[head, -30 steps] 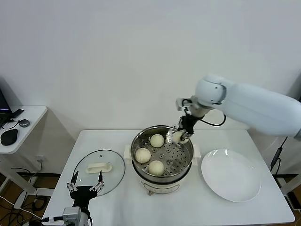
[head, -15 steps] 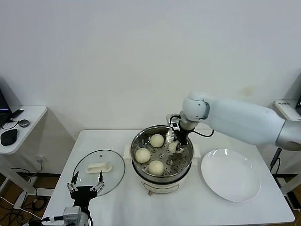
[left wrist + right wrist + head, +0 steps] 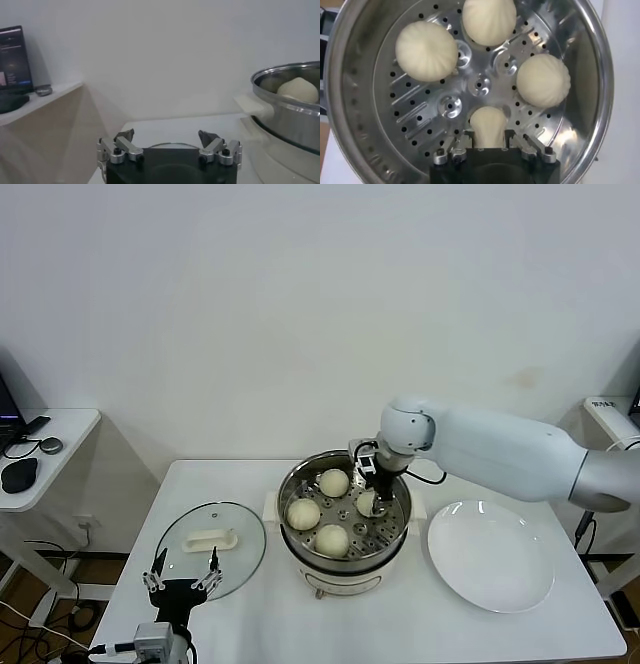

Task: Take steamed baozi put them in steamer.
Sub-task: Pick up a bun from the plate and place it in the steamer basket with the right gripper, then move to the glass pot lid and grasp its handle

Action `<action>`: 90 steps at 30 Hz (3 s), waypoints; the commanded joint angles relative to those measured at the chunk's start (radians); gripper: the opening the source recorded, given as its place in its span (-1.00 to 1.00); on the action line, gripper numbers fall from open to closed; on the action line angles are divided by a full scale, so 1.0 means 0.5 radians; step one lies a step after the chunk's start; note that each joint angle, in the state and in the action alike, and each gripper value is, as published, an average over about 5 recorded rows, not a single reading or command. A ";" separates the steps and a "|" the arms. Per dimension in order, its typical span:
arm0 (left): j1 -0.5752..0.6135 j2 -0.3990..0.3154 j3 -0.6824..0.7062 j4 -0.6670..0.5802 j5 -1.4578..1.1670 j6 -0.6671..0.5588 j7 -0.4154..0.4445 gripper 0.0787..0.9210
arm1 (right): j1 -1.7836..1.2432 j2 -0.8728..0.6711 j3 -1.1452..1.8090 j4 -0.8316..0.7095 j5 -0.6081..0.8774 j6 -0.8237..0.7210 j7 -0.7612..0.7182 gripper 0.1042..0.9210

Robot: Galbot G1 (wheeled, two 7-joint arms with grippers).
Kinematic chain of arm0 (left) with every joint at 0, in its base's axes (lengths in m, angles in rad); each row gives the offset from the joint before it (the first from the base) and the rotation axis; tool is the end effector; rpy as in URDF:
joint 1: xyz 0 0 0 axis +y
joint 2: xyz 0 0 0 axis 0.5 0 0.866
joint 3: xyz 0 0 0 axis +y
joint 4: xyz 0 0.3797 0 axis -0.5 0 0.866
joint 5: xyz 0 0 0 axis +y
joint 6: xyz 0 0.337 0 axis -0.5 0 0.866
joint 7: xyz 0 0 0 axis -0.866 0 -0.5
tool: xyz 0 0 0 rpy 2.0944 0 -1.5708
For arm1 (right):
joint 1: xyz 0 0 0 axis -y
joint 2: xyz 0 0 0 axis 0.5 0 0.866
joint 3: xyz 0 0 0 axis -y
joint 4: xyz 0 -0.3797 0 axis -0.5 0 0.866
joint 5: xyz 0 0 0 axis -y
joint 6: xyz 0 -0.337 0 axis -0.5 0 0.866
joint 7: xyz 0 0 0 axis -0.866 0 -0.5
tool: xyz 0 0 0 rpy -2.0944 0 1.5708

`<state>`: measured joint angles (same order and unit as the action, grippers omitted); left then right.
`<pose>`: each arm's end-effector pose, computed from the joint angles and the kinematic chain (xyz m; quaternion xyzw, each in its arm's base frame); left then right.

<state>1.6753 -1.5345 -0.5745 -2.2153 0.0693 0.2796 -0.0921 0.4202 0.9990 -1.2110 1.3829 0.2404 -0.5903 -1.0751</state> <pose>0.1139 0.0201 -0.3010 0.0644 -0.9874 -0.0683 0.1278 0.5405 0.0351 -0.1104 0.5346 -0.5142 0.5446 0.3913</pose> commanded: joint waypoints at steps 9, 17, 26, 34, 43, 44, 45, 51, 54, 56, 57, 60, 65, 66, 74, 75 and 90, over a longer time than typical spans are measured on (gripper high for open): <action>0.005 -0.003 0.006 -0.020 0.003 0.002 0.004 0.77 | 0.018 -0.173 0.183 0.085 0.090 -0.016 0.037 0.72; 0.013 -0.011 -0.014 -0.019 0.007 -0.004 0.008 0.77 | -0.106 -0.481 0.732 0.207 0.307 0.073 0.115 0.76; 0.051 -0.016 -0.047 -0.026 0.005 -0.084 0.006 0.77 | -1.127 -1.034 1.923 0.448 0.683 0.343 0.782 0.76; 0.055 -0.018 -0.055 0.003 0.000 -0.183 0.006 0.77 | -2.556 -0.841 3.408 0.592 0.756 0.611 1.366 0.76; 0.015 0.023 -0.101 0.085 0.037 -0.303 0.031 0.77 | -3.097 -0.041 4.031 0.618 0.739 0.916 1.848 0.76; 0.006 0.031 -0.114 0.107 0.058 -0.320 0.030 0.77 | -3.137 0.052 4.066 0.615 0.724 0.940 1.874 0.76; -0.005 0.041 -0.130 0.131 0.084 -0.336 0.029 0.77 | -3.173 0.136 4.096 0.614 0.709 0.961 1.894 0.76; -0.119 0.115 -0.254 0.343 0.470 -0.476 -0.003 0.77 | -3.407 0.486 4.185 0.649 0.608 1.034 1.966 0.76; -0.180 0.178 -0.303 0.453 0.826 -0.572 -0.036 0.77 | -3.530 0.538 4.178 0.676 0.555 1.047 1.959 0.76; -0.227 0.234 -0.325 0.533 1.100 -0.639 -0.088 0.77 | -3.594 0.557 4.168 0.691 0.543 1.051 1.952 0.76; -0.252 0.269 -0.332 0.580 1.272 -0.684 -0.124 0.77 | -3.618 0.564 4.163 0.697 0.540 1.049 1.950 0.76; -0.305 0.417 -0.317 0.725 1.852 -0.803 -0.248 0.77 | -3.653 0.583 4.148 0.707 0.528 1.042 1.947 0.76; -0.299 0.785 -0.157 0.924 2.508 -0.805 -0.428 0.77 | -3.664 0.581 4.103 0.721 0.487 1.042 1.948 0.76; -0.298 0.844 -0.129 0.972 2.583 -0.799 -0.445 0.77 | -3.662 0.579 4.093 0.724 0.477 1.044 1.949 0.76; -0.342 1.010 -0.026 1.128 2.632 -0.707 -0.266 0.77 | -3.648 0.600 4.028 0.703 0.378 1.061 1.921 0.76; -0.346 1.006 -0.022 1.128 2.613 -0.710 -0.244 0.77 | -3.648 0.600 4.024 0.701 0.370 1.063 1.919 0.76; -0.502 0.811 0.210 1.021 2.291 -0.211 0.061 0.77 | -3.650 0.616 4.014 0.666 0.307 1.070 1.899 0.76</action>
<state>1.4706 -1.1220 -0.5370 -1.7284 1.2093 0.0502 -0.1216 -1.3906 1.2956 0.7941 1.7188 0.4137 -0.0604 -0.1248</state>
